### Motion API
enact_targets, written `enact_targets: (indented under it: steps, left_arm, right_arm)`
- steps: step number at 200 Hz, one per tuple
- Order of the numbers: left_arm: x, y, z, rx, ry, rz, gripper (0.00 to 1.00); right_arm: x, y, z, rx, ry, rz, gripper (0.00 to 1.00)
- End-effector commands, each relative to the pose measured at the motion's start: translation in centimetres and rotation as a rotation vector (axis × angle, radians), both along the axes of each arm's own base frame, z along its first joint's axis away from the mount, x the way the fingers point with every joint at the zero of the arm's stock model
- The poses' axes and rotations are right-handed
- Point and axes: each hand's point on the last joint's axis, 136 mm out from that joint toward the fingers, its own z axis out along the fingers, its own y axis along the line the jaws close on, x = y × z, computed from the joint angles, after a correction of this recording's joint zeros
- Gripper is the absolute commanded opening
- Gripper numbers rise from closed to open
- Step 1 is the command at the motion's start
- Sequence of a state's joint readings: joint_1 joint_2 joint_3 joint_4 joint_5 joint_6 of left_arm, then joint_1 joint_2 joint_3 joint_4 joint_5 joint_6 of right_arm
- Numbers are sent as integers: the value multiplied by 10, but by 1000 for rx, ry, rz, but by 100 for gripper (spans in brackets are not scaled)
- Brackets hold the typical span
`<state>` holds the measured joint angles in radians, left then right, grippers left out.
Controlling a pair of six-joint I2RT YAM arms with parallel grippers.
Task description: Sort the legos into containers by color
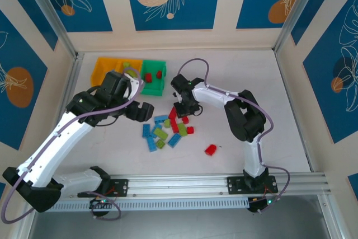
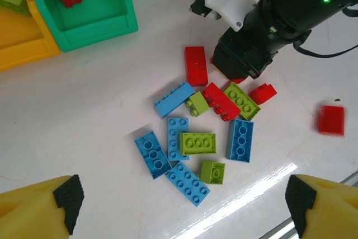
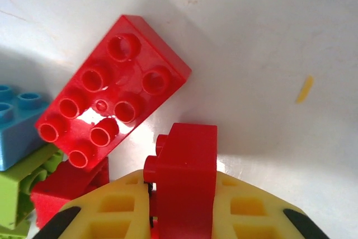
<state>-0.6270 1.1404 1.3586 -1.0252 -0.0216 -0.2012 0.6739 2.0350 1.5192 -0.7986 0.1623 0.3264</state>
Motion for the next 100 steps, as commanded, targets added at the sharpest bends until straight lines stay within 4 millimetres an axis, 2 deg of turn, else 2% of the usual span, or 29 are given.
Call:
enact_targets:
  steps: [1, 19, 35, 56, 75, 85, 87, 94, 95, 97, 100]
  left_arm:
    - [10, 4, 9, 1, -67, 43, 100]
    - [12, 7, 19, -30, -108, 74, 100]
    - [13, 10, 27, -60, -141, 107, 100]
    - [17, 19, 34, -94, -171, 194, 100]
    - [19, 26, 34, -123, -168, 280, 100]
    - [19, 30, 31, -138, -156, 323, 100]
    - [19, 30, 31, -142, -153, 331, 100]
    - [18, 31, 28, -152, -141, 349, 100]
    - [18, 31, 28, -154, -139, 352, 100]
    - [18, 31, 27, -155, -136, 355, 100]
    - [17, 31, 26, -160, -131, 360, 100]
  right_arm:
    - [12, 1, 54, 52, -93, -7, 19]
    - [21, 5, 106, 135, -195, -41, 19]
    - [29, 18, 153, 271, -297, -64, 19]
    - [47, 41, 192, 429, -412, -97, 19]
    - [75, 64, 203, 521, -471, -144, 19]
    - [93, 78, 197, 531, -466, -161, 19]
    - [96, 81, 200, 539, -471, -161, 19]
    - [108, 91, 191, 531, -454, -162, 19]
    - [109, 92, 184, 522, -445, -162, 19]
    - [114, 96, 191, 534, -455, -161, 19]
    - [117, 99, 182, 521, -440, -161, 19]
